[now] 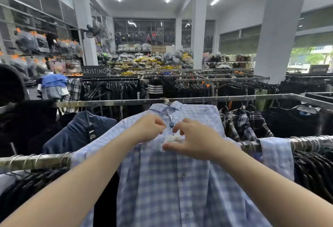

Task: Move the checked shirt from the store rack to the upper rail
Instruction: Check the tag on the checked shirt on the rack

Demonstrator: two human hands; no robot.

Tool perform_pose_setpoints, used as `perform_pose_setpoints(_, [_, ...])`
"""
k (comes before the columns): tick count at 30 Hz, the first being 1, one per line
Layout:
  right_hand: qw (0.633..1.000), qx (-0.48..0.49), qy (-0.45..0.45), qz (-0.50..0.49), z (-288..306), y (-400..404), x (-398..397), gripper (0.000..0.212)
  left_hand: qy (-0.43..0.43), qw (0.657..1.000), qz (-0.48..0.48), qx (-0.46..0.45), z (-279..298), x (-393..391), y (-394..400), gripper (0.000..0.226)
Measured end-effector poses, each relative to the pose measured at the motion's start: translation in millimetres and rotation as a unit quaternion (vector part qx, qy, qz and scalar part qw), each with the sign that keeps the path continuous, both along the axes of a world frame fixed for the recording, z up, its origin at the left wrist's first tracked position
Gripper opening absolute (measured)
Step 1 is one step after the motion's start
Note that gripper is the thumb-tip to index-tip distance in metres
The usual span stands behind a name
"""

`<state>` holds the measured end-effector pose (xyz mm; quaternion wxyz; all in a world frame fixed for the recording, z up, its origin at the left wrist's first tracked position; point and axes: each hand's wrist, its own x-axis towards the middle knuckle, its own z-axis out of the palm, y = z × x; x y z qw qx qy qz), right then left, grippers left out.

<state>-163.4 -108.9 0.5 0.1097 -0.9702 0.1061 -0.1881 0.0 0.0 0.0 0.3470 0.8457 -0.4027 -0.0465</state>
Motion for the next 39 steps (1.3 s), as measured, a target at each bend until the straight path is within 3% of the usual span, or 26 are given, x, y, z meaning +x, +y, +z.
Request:
perform_pose_setpoints(4, [0.999,-0.031,0.024,0.019,-7,-2,-3,0.073,0.048,0.999,-0.004,-0.011,-5,-2,0,0.020])
perform_pose_setpoints(11, [0.999,-0.013,-0.021,0.030,-15,-7,-13,0.048,0.092,0.994,-0.022,-0.048,-3,-13,-4,0.017])
perform_pose_setpoints(19, [0.995,0.015,-0.085,0.044,-25,-9,-21,0.037,0.135,0.985,-0.046,-0.098,1,-17,-3,0.013])
perform_pose_setpoints(24, [0.986,0.101,-0.133,0.020,-27,-14,-17,0.034,0.199,0.964,-0.060,-0.167,5,-18,-3,0.012])
perform_pose_setpoints(29, [0.970,0.188,-0.154,0.000,-23,-24,-10,0.050,0.246,0.938,-0.070,-0.235,14,-17,-3,0.014])
perform_pose_setpoints(32, [0.957,0.232,-0.174,0.025,-21,-27,-6,0.047,0.251,0.929,-0.073,-0.261,20,-17,-3,0.015])
perform_pose_setpoints(39, [0.947,0.247,-0.205,0.030,-24,-29,3,0.036,0.242,0.924,-0.081,-0.284,22,-16,-7,0.022])
